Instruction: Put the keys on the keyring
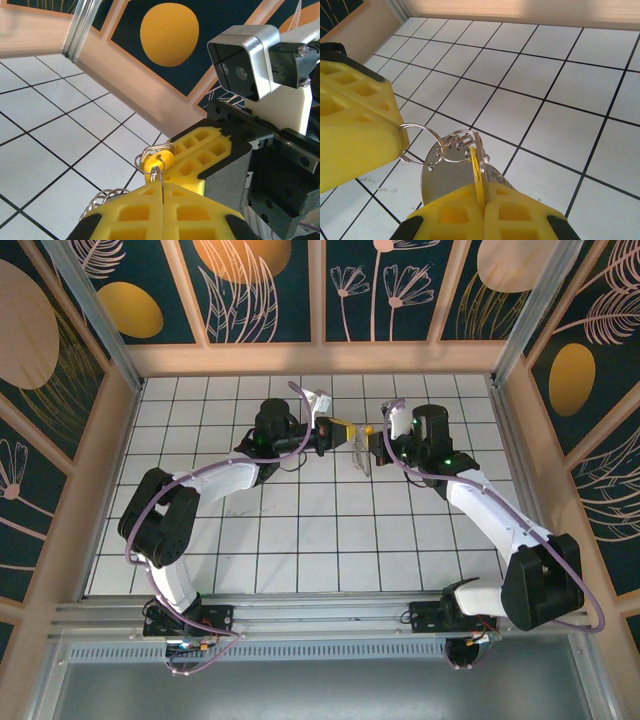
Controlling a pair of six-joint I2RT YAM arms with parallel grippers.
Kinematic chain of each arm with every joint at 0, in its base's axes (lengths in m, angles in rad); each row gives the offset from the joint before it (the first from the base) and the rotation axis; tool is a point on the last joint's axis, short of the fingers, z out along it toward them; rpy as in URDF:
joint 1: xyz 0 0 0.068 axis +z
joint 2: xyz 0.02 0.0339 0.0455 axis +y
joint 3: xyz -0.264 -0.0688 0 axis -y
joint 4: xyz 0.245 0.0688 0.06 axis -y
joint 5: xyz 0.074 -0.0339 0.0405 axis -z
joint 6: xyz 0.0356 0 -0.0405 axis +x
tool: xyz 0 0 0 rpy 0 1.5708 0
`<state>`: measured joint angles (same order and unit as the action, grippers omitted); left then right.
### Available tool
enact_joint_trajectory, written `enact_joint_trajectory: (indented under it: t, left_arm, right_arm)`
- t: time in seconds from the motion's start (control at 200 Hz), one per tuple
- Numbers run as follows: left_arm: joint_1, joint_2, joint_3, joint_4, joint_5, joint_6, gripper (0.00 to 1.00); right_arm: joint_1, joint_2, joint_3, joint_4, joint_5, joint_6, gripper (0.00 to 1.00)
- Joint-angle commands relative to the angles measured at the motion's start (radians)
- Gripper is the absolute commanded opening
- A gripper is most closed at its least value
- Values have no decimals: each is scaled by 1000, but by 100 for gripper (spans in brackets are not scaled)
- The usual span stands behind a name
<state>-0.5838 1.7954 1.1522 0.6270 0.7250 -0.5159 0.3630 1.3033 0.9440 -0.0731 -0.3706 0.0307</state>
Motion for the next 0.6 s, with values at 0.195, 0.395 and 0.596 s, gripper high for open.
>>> enact_joint_trajectory:
  t: [0.195, 0.395, 0.596]
  left_arm:
    - [7, -53, 25, 67, 68, -6, 0]
    - [7, -44, 20, 89, 78, -24, 0]
    - [6, -38, 11, 105, 84, -35, 0]
  right_arm:
    - [41, 52, 80, -24, 107, 0, 0]
    - [60, 76, 104, -20, 109, 0, 0]
    - [54, 64, 93, -18, 131, -2, 0]
